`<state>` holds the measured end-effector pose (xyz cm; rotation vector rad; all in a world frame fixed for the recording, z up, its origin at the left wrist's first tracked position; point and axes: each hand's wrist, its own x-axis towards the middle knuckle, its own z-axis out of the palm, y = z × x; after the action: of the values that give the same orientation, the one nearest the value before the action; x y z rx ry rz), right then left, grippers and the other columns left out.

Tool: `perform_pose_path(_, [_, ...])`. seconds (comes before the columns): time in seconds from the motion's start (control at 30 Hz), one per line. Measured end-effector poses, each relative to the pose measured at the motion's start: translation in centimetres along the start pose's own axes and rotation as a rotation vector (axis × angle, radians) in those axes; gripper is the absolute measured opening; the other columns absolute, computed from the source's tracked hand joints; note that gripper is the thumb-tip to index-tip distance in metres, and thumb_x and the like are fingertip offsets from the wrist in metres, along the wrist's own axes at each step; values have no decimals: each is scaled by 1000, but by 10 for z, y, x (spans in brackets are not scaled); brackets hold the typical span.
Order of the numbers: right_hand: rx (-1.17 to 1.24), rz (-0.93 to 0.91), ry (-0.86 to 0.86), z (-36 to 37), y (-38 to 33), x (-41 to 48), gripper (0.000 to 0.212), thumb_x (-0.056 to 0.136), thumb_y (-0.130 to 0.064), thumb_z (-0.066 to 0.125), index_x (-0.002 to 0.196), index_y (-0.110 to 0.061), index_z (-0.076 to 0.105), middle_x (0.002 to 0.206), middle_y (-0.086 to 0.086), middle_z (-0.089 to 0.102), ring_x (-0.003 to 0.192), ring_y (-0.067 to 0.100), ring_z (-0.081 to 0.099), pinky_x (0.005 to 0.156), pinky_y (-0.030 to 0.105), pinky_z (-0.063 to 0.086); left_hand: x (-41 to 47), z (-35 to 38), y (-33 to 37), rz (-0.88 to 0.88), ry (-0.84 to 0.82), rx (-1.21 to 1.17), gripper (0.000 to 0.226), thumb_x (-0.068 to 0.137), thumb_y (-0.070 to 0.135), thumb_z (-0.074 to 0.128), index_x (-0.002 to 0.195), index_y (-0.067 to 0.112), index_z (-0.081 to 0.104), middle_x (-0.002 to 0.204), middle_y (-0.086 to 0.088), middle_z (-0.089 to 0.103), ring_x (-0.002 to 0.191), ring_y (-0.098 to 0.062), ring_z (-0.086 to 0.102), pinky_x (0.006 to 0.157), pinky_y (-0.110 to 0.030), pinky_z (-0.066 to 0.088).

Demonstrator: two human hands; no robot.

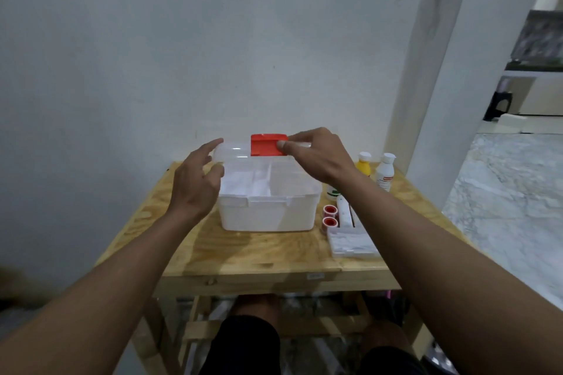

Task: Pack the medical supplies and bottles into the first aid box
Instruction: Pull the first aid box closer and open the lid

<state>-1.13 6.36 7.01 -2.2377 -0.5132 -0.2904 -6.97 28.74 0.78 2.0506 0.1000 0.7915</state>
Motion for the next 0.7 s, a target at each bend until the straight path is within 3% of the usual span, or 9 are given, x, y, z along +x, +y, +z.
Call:
perform_pose_path(0.1, [42, 38, -12, -7, -8, 14, 41, 89, -52, 61, 106, -19, 79, 113, 5, 73, 105, 20, 63, 87, 36, 49, 17, -2, 8, 7, 31, -5, 35, 97, 22, 56, 131, 27, 64, 125, 12, 66, 112, -10, 60, 84, -15, 40])
perform_pose_path(0.17, [63, 52, -4, -9, -10, 23, 42, 91, -50, 59, 101, -14, 78, 104, 10, 74, 97, 20, 64, 81, 35, 48, 28, -4, 13, 8, 41, 3, 29, 101, 32, 53, 127, 29, 66, 115, 16, 66, 105, -7, 59, 82, -17, 40])
perform_pose_path(0.23, [95, 57, 18, -9, -10, 31, 47, 94, -51, 54, 113, -14, 74, 118, 9, 71, 111, 23, 62, 90, 36, 47, 38, -6, 15, -8, 34, -5, 31, 102, 41, 50, 126, 31, 67, 112, 13, 67, 102, -11, 62, 81, -21, 43])
perform_pose_path(0.3, [146, 52, 52, -8, -8, 33, 57, 97, -56, 44, 132, -15, 63, 138, 6, 60, 128, 23, 54, 105, 38, 42, 51, -6, 14, -29, 21, -15, 34, 101, 46, 46, 126, 33, 66, 113, 9, 69, 102, -15, 65, 87, -28, 48])
perform_pose_path(0.4, [260, 51, 71, -2, -1, 31, 57, 102, -52, 32, 151, -23, 38, 155, 2, 42, 140, 21, 41, 111, 36, 32, 71, -8, 12, -86, 5, -18, 38, 99, 51, 43, 120, 32, 67, 108, 5, 70, 105, -23, 66, 98, -42, 50])
perform_pose_path(0.53, [214, 104, -18, 12, 15, 26, 64, 105, -36, 35, 160, -29, 4, 165, 5, 19, 149, 22, 26, 117, 40, 23, 87, -4, 12, -187, 15, -86, 33, 96, 57, 47, 101, 30, 67, 93, 6, 69, 92, -22, 71, 87, -45, 57])
perform_pose_path(0.6, [173, 145, -71, 18, 22, 23, 72, 105, -26, 39, 159, -28, -9, 164, 10, 21, 147, 27, 30, 115, 40, 27, 91, -1, 9, -232, 25, -129, 38, 95, 58, 50, 103, 26, 68, 94, 6, 70, 91, -21, 72, 84, -45, 59])
perform_pose_path(0.7, [114, 194, -127, 24, 28, 18, 75, 106, -19, 38, 158, -23, -16, 152, 22, 41, 134, 35, 46, 103, 37, 39, 92, 4, -1, -244, 17, -126, 44, 90, 56, 58, 120, 26, 68, 110, 6, 71, 102, -21, 69, 91, -47, 57])
